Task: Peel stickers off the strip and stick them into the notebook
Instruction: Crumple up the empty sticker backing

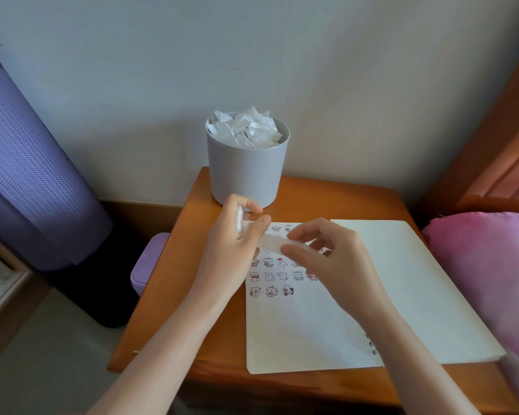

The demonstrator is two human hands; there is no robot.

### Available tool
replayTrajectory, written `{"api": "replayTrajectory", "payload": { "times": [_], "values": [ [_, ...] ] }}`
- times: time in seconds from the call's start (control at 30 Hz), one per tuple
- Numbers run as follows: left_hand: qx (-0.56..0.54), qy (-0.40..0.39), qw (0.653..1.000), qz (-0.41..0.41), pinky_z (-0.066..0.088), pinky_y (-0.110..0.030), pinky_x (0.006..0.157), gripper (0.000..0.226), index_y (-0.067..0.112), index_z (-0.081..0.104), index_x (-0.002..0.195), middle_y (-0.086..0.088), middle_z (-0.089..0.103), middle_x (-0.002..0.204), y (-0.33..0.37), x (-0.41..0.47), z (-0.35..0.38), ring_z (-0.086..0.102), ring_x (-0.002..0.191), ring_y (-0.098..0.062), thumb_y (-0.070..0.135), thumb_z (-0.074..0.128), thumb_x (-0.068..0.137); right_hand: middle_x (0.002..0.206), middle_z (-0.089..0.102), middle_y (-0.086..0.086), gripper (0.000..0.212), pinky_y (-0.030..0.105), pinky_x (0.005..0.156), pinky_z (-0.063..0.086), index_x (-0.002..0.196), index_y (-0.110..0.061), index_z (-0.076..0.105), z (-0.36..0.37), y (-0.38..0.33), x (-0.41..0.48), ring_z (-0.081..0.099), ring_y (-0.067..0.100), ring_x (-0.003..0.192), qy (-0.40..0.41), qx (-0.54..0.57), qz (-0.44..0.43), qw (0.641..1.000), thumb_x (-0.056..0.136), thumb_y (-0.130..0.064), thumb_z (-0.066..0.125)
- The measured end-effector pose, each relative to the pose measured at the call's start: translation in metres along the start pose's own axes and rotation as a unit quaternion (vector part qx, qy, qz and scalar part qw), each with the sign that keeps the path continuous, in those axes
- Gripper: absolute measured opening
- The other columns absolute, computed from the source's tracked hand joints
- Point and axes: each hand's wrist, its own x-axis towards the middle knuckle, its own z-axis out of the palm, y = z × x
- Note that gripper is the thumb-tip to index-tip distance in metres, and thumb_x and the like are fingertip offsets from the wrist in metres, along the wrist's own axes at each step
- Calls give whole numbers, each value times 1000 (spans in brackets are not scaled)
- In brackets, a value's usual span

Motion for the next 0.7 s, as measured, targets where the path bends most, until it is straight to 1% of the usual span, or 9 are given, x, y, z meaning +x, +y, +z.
{"api": "replayTrajectory", "payload": {
  "times": [0.07,0.1,0.17,0.23,0.33,0.47,0.53,0.6,0.7],
  "values": [
    [-26,-10,1000,-4,54,-23,59,14,24,51,106,10,56,96,-3,1,1,66,79,-10,24,54,93,72,65,-7,14,22,52,49,77,-25,66,-1,0,2,57,13,61,27,-2,13,1000,73,-28,79],
    [-30,-18,999,-3,56,-24,66,16,23,53,109,12,57,100,-5,1,2,66,84,-6,25,52,94,70,65,-5,15,20,49,46,75,-23,65,0,0,3,56,14,59,43,3,16,999,71,-28,79],
    [-32,-39,999,-6,57,-29,76,18,21,56,111,8,63,102,-6,1,5,66,92,-9,26,49,95,66,63,-1,19,20,46,41,76,-20,63,2,1,3,52,13,54,71,9,12,997,71,-27,80],
    [-47,-50,998,-13,59,-27,69,18,17,58,110,-1,66,96,-3,-1,6,69,84,-13,21,48,96,61,56,0,25,25,46,38,78,-21,57,7,1,3,44,8,50,90,-1,6,996,71,-28,79],
    [-32,-37,999,6,52,-16,53,17,16,58,108,-1,64,83,0,0,7,67,65,-7,17,45,97,59,51,-2,27,24,45,35,75,-18,54,10,0,4,39,6,49,99,8,2,995,73,-30,79],
    [-3,-8,1000,13,44,-13,51,17,21,56,100,7,52,70,-1,-1,8,56,58,2,26,39,99,65,58,-9,9,19,47,38,79,-21,66,12,-6,2,48,5,52,33,30,-10,999,83,-28,69],
    [-23,-11,1000,-17,46,-18,58,25,26,54,94,8,51,71,2,-3,9,54,63,0,40,34,98,69,58,-11,9,14,50,36,83,-24,70,14,-10,-2,50,2,57,2,50,-25,998,88,-22,63],
    [-47,-24,997,-49,45,-30,67,30,30,51,90,10,51,71,3,-3,9,53,69,-9,54,33,93,71,58,-12,17,14,52,37,91,-25,70,13,-12,-3,50,2,59,-17,70,-30,997,90,-14,57],
    [-62,-42,994,-76,45,-31,75,21,29,47,98,10,54,84,6,-3,8,55,78,-9,49,47,91,73,60,-10,19,17,54,43,99,-21,66,7,-9,-1,56,6,61,-17,94,-18,995,89,-7,58]
  ]
}}
